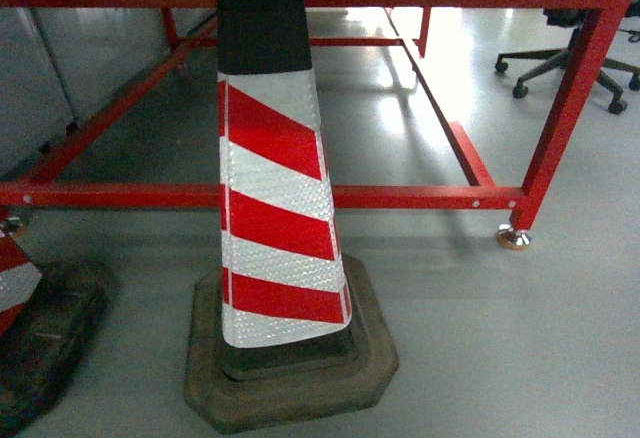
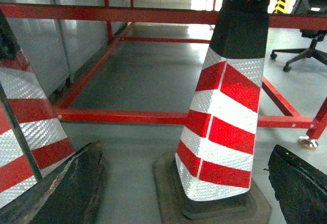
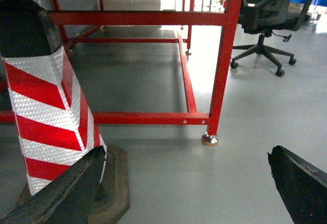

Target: Pick blue part to blue bin on bottom shelf

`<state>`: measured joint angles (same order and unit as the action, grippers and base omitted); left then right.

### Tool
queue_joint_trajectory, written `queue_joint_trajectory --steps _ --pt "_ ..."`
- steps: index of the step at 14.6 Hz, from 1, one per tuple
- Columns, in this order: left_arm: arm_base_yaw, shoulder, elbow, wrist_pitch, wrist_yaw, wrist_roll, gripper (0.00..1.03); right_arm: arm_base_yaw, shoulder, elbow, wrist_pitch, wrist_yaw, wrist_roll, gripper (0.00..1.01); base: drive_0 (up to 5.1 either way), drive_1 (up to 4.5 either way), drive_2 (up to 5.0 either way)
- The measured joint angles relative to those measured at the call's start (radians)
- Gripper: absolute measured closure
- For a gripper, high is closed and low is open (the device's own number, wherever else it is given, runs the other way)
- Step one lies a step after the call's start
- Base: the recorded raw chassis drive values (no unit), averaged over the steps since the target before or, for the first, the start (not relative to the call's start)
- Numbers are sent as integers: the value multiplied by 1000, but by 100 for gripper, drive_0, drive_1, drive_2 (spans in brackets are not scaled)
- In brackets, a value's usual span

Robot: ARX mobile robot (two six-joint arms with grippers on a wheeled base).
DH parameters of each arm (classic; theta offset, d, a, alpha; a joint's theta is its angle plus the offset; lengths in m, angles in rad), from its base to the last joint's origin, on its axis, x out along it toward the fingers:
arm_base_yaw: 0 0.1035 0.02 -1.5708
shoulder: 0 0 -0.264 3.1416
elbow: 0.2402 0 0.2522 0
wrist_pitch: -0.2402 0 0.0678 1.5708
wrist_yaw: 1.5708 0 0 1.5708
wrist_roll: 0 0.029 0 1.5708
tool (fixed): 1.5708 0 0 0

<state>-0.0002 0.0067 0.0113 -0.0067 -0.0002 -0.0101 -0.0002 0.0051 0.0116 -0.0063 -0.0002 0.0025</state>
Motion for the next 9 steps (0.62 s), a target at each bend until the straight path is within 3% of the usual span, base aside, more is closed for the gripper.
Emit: queue_joint_trajectory --steps 9 --pt "0 0 0 2 1 8 5 0 0 0 2 1 1 3 0 0 0"
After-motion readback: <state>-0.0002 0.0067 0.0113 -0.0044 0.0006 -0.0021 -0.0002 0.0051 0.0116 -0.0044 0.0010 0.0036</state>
